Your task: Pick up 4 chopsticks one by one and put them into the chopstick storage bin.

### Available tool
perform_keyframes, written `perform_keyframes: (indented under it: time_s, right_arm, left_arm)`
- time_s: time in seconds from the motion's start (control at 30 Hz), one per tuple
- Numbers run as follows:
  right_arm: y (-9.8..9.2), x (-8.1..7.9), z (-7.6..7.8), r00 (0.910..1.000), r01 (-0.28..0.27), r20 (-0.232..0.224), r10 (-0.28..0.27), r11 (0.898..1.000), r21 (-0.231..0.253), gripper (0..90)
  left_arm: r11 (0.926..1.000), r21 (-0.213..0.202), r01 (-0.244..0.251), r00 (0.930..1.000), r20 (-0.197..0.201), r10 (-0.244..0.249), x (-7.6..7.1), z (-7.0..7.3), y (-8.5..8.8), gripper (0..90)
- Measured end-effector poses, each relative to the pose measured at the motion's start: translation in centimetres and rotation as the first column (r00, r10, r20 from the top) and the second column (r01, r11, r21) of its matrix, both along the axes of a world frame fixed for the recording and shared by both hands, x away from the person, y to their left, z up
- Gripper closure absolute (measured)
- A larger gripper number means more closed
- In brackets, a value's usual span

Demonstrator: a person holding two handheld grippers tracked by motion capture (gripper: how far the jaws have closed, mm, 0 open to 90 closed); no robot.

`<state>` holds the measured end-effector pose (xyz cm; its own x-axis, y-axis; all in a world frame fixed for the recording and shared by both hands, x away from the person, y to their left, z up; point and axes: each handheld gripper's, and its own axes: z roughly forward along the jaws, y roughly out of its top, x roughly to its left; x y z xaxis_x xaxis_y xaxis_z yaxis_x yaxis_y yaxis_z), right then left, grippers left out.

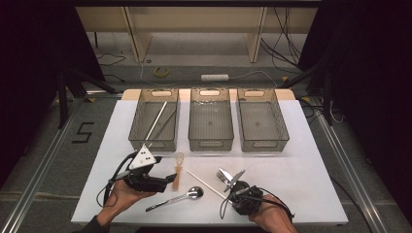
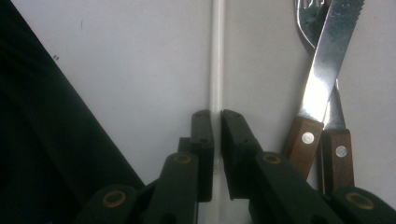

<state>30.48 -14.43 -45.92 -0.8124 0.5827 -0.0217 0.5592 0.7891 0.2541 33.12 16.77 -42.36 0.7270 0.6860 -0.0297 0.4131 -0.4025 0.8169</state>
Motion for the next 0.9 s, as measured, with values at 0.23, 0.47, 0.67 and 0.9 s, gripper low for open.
perform_keyframes:
  time_s: [0.23,0.47,0.67,0.9]
  right_arm:
    - [-0.2,0.1,1.0,0.9993,-0.005,0.037,0.004,1.000,0.016,84.7]
    - [-0.6,0.5,2.3,0.9981,-0.022,0.058,0.020,1.000,0.023,84.7]
    - [-0.6,0.7,3.2,0.9963,-0.046,0.073,0.045,0.999,0.020,84.7]
    - [-0.6,0.6,4.0,0.9945,-0.060,0.087,0.058,0.998,0.022,84.7]
  left_arm:
    - [0.9994,0.003,0.036,0.9994,0.000,-0.036,-0.3,0.1,-0.5,21.0]
    - [0.9801,0.078,0.182,0.9833,-0.013,-0.182,-0.2,-0.6,-4.1,23.2]
    - [0.9316,0.167,0.323,0.9463,-0.038,-0.321,0.3,-1.4,-8.0,25.1]
    - [0.8776,0.251,0.408,0.9113,-0.055,-0.408,1.5,-2.6,-11.2,27.8]
